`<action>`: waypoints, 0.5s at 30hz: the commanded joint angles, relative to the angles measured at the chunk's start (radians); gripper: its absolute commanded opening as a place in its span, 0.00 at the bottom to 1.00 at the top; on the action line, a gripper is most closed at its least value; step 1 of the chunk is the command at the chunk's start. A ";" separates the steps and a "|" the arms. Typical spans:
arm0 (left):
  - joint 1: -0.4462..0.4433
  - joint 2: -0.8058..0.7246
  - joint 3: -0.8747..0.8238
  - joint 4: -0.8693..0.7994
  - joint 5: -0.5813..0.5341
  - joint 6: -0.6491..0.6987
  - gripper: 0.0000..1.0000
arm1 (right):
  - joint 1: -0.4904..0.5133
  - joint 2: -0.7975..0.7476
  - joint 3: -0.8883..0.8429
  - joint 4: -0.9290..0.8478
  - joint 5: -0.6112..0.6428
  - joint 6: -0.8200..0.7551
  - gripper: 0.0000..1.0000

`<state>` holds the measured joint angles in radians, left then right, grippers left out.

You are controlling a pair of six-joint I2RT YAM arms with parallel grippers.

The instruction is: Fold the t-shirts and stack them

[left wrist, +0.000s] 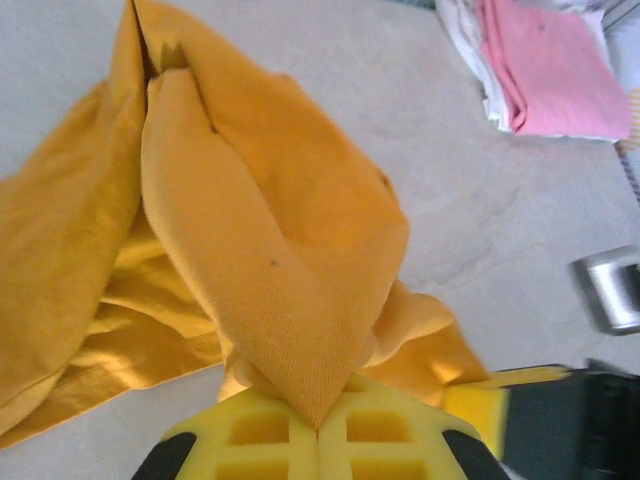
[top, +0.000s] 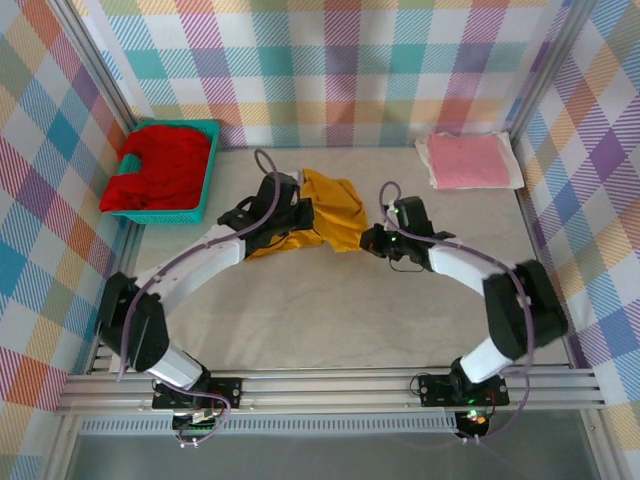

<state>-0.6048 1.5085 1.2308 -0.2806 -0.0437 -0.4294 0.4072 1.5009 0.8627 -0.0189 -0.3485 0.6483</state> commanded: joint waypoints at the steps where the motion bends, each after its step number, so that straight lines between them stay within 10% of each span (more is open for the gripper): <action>1: 0.008 -0.138 0.057 -0.097 -0.049 0.073 0.00 | 0.005 -0.187 0.059 -0.126 0.051 -0.100 0.00; 15: 0.002 -0.350 0.657 -0.542 0.079 0.301 0.00 | 0.007 -0.602 0.541 -0.512 0.129 -0.234 0.00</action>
<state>-0.6147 1.1912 1.7878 -0.6918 0.0547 -0.1905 0.4263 0.9207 1.3342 -0.4038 -0.2756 0.4465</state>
